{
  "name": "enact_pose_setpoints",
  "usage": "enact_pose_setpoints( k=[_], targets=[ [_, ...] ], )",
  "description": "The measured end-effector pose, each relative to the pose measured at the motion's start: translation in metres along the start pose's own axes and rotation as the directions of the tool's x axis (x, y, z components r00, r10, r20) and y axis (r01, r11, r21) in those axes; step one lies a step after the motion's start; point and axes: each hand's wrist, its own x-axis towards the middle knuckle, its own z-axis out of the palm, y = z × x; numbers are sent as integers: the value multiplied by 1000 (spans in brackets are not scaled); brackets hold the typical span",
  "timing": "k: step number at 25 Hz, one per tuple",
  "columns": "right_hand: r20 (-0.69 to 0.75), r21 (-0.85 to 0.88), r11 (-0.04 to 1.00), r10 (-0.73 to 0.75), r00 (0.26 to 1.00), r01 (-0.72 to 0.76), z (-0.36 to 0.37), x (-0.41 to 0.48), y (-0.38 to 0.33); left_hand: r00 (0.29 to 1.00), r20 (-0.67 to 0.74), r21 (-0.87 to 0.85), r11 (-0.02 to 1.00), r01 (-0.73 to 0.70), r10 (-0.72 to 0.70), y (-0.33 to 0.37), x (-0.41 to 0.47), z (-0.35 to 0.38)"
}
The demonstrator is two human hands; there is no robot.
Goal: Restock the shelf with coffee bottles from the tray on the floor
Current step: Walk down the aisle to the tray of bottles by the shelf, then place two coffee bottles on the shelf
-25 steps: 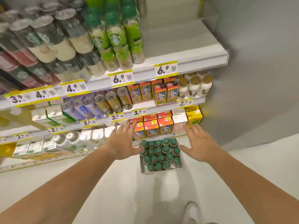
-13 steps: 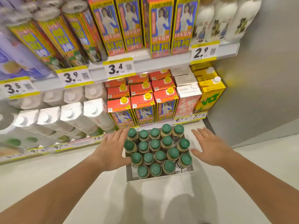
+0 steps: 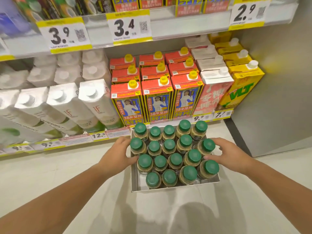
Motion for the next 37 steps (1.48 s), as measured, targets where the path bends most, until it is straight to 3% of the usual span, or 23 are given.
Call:
enact_pose_setpoints(
  k=[4,9,14,19,23,29,33,37],
  targets=[
    [-98,188,980,87,991,-68,24,6,-12,996,-86,-170,985,15,-30,-7,0,19],
    [-186,218,972,126,974,-84,20,4,-16,989,-141,-344,939,-1,-50,-5,-7,21],
    [-194,272,961,99,976,-43,-16,-1,-46,980,-193,-379,919,-113,41,22,-10,-19],
    [-213,278,961,56,976,6,-63,-19,-101,977,-156,-417,886,-201,148,79,-11,-92],
    [-305,268,960,2,952,83,-116,-39,-158,965,-186,-558,789,-258,185,136,-7,-155],
    [-548,264,911,-129,826,317,-221,-78,-271,861,-329,-508,695,-508,389,236,-7,-276],
    [-597,212,870,-245,763,445,-294,-106,-354,775,-390,-412,658,-630,498,305,-23,-366],
    [-635,144,850,-313,706,507,-360,-115,-403,743,-432,-416,617,-668,512,382,-25,-436]
  ],
)
